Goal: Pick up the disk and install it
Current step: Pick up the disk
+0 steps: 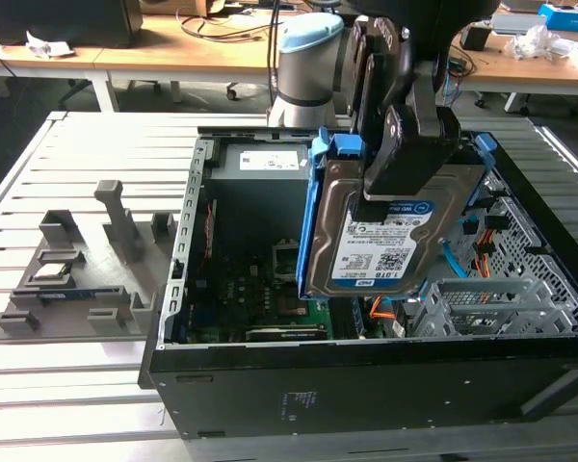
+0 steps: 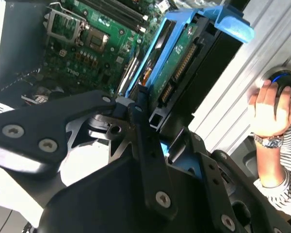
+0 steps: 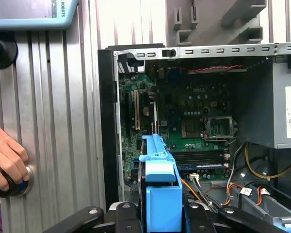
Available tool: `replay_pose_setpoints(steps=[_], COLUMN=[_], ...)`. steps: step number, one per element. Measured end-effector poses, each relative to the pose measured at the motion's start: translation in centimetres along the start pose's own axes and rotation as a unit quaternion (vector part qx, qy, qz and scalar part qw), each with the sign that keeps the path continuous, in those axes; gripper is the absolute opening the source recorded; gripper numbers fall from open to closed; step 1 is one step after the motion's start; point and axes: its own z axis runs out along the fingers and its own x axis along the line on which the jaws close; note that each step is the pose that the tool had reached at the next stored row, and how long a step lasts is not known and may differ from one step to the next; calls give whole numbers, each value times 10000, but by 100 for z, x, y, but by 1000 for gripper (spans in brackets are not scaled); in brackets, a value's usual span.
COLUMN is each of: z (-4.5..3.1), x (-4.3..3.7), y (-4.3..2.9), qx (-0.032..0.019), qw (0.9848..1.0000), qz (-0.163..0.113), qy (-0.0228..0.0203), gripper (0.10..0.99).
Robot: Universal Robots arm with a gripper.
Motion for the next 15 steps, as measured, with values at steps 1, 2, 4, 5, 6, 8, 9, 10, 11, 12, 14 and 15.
replay_pose_setpoints(steps=[1,2,4,5,6,8,9,10,11,12,14,15], z=[1,2,3,4,5,7,7,8,9,10,13,14], x=[-4,-7,-14,-18,-21,-27,-29,-32,-35,-37,-43,-45], y=[-79,-137,-256,-315,-369,-490,-527,-596,-650,-688,-799,-835], qx=[0,0,0,0,0,0,0,0,0,0,-1,-1], qw=[10000,10000,10000,10000,10000,10000,10000,10000,10000,10000,10000,10000], qz=[-1,-1,-1,-1,0,-1,0,0,-1,0,-1,-1], qy=[0,0,0,0,-1,0,0,0,0,0,0,-1], gripper=[365,365,365,365,365,365,365,365,365,365,365,365])
